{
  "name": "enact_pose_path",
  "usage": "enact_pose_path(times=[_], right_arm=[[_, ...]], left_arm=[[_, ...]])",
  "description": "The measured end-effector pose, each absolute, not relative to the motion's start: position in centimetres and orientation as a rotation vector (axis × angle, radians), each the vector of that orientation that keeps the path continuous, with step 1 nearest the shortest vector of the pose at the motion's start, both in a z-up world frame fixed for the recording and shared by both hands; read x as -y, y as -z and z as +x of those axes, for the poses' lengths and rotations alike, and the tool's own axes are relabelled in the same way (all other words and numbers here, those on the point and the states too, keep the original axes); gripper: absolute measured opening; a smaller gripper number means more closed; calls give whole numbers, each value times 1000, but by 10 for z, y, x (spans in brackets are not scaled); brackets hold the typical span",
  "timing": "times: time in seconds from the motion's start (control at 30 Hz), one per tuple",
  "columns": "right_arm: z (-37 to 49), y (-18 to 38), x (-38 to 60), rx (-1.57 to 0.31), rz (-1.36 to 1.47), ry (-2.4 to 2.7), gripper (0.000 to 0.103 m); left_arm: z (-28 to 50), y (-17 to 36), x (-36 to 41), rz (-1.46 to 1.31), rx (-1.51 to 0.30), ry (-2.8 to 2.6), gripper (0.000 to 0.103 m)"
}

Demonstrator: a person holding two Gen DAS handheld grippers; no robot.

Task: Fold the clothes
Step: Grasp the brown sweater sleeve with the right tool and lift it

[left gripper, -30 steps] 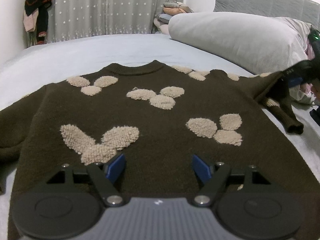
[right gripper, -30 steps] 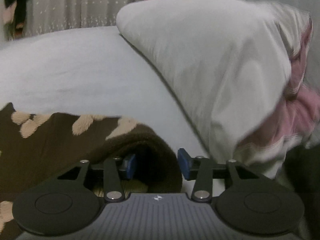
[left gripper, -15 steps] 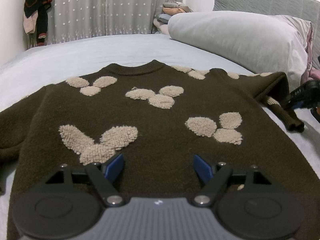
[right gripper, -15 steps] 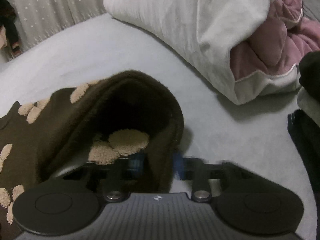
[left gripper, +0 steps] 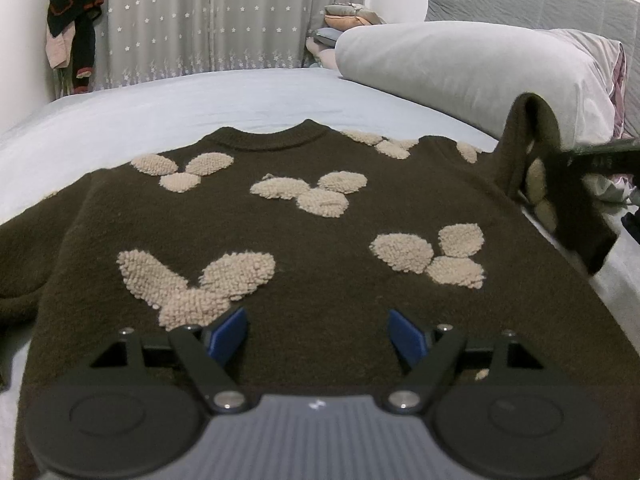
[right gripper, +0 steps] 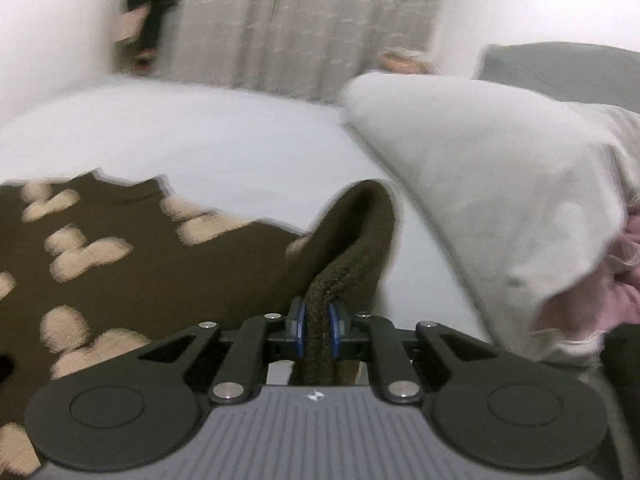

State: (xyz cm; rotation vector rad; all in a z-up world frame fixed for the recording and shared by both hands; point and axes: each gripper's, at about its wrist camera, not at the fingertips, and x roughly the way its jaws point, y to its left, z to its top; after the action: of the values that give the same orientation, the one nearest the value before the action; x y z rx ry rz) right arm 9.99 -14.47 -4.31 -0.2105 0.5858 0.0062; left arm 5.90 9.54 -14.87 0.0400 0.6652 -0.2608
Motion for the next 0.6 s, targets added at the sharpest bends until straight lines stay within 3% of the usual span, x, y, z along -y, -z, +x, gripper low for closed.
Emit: enact_pose_path(times=[0.13, 0.27, 0.47, 0.6], right_arm=[[108, 68, 127, -665, -207, -60, 22], [116, 90, 135, -746, -92, -60, 24], [88, 72, 160, -742, 84, -84, 42], [62, 63, 192, -715, 193, -58, 44]], left_arm=[[59, 149, -95, 42, -666, 261, 80], [59, 149, -95, 44, -666, 261, 81], [59, 149, -94, 47, -666, 259, 81], [59, 149, -94, 49, -666, 258, 82]])
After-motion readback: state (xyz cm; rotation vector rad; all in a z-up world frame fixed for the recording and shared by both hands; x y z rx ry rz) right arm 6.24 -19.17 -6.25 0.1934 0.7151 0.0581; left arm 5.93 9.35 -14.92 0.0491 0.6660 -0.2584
